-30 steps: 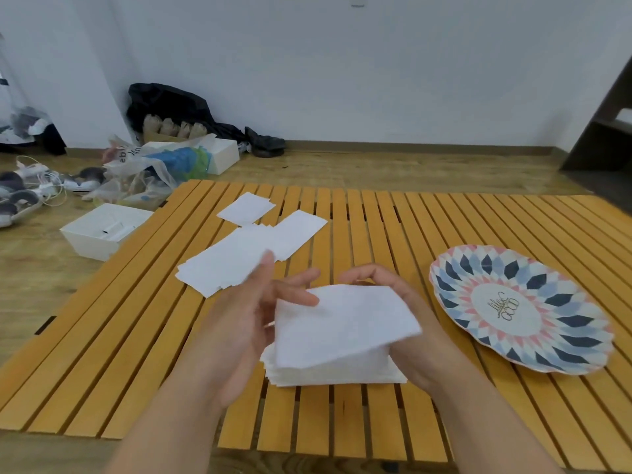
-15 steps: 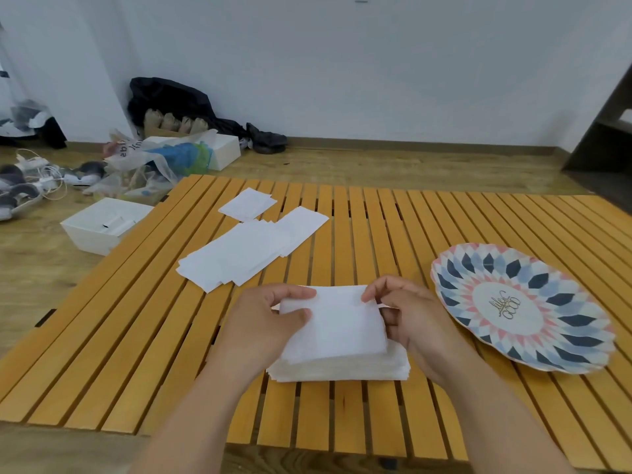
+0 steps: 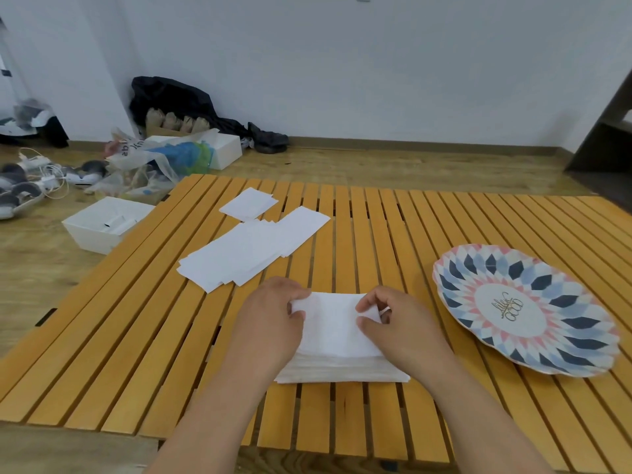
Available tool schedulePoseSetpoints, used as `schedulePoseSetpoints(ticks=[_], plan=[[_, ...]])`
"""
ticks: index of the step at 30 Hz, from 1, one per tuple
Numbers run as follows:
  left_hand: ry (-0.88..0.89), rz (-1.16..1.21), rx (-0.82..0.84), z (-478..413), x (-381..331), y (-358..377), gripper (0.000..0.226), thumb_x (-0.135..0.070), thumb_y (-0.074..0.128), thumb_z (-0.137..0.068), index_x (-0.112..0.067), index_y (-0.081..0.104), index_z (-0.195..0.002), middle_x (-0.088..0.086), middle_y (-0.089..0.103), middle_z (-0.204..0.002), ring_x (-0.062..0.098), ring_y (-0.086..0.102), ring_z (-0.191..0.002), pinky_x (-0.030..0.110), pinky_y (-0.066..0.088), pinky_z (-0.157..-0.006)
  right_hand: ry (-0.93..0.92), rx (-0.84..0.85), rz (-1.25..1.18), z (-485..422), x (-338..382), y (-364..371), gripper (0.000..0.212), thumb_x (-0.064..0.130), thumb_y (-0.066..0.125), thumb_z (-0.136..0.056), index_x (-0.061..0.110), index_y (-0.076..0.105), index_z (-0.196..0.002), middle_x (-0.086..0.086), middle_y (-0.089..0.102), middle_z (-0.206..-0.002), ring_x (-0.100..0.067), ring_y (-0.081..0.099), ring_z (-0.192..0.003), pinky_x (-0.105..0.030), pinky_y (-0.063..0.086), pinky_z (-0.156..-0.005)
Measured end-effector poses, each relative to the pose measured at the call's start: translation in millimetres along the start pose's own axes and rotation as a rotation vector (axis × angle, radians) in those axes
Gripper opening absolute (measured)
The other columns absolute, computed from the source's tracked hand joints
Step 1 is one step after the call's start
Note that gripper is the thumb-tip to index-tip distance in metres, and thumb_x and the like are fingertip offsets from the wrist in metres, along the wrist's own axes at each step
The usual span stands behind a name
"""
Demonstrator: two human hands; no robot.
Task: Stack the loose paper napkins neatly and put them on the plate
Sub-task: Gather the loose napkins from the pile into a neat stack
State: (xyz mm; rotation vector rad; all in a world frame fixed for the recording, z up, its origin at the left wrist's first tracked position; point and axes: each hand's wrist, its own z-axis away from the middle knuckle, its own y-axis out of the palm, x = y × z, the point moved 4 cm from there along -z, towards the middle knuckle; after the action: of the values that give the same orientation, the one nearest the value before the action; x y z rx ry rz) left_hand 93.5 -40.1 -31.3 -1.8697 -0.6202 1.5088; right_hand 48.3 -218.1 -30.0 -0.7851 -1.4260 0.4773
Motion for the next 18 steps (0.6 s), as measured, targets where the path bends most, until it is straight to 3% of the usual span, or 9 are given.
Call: schedulePoseSetpoints(ticks=[5, 8, 12, 15, 18], plan=[[-0.043, -0.056, -0.093, -10.1, 16.8, -14.3, 0.024, -0.011, 0.058, -0.088, -0.031, 0.067, -0.098, -0.017, 0.053, -0.114, 0.002, 0.057, -0.086, 0.026, 0.05, -0.075, -0.048, 0.033, 0.177, 2.5, 0.1, 7.7, 0.011, 0.032, 0.057, -0.091, 0.035, 0.051, -0.1, 0.015, 0.042, -0.099, -0.003, 0.048, -0.073, -0.015, 0.038, -0.058], [-0.1, -0.111, -0.244, -35.5, 41.0, -32.1, 0.022, -0.015, 0.058, -0.089, -0.03, 0.064, -0.103, -0.01, 0.058, -0.115, 0.008, 0.058, -0.093, 0.028, 0.047, -0.069, -0.079, 0.013, 0.233, 3.3, 0.8, 7.5, 0.014, 0.035, 0.056, -0.09, 0.036, 0.051, -0.102, 0.013, 0.034, -0.108, -0.003, 0.044, -0.093, -0.019, 0.044, -0.07], [-0.13, -0.336, -0.13, -78.9, 77.7, -23.2, 0.036, -0.031, 0.061, -0.09, -0.023, 0.057, -0.125, -0.001, 0.056, -0.13, 0.02, 0.053, -0.118, 0.036, 0.047, -0.085, -0.154, -0.086, 0.322, 4.2, 5.7, -0.3, 0.023, 0.045, 0.054, -0.087, 0.038, 0.052, -0.108, 0.014, 0.024, -0.11, -0.003, 0.029, -0.106, -0.022, 0.038, -0.085], [-0.112, -0.416, -0.061, -93.0, 90.1, -16.2, 0.037, -0.037, 0.06, -0.09, -0.021, 0.059, -0.124, 0.0, 0.057, -0.128, 0.023, 0.052, -0.118, 0.039, 0.047, -0.089, -0.181, -0.114, 0.292, 4.5, 6.1, -2.6, 0.028, 0.05, 0.049, -0.089, 0.037, 0.053, -0.114, 0.015, 0.026, -0.111, -0.002, 0.029, -0.106, -0.024, 0.039, -0.09], [-0.107, -0.386, -0.125, -99.4, 95.4, -17.9, 0.027, -0.038, 0.06, -0.09, -0.022, 0.064, -0.112, 0.001, 0.062, -0.119, 0.023, 0.056, -0.11, 0.039, 0.05, -0.083, -0.192, -0.093, 0.245, 2.0, 5.5, -0.5, 0.031, 0.05, 0.046, -0.092, 0.037, 0.053, -0.118, 0.015, 0.034, -0.114, -0.001, 0.032, -0.107, -0.024, 0.038, -0.093]])
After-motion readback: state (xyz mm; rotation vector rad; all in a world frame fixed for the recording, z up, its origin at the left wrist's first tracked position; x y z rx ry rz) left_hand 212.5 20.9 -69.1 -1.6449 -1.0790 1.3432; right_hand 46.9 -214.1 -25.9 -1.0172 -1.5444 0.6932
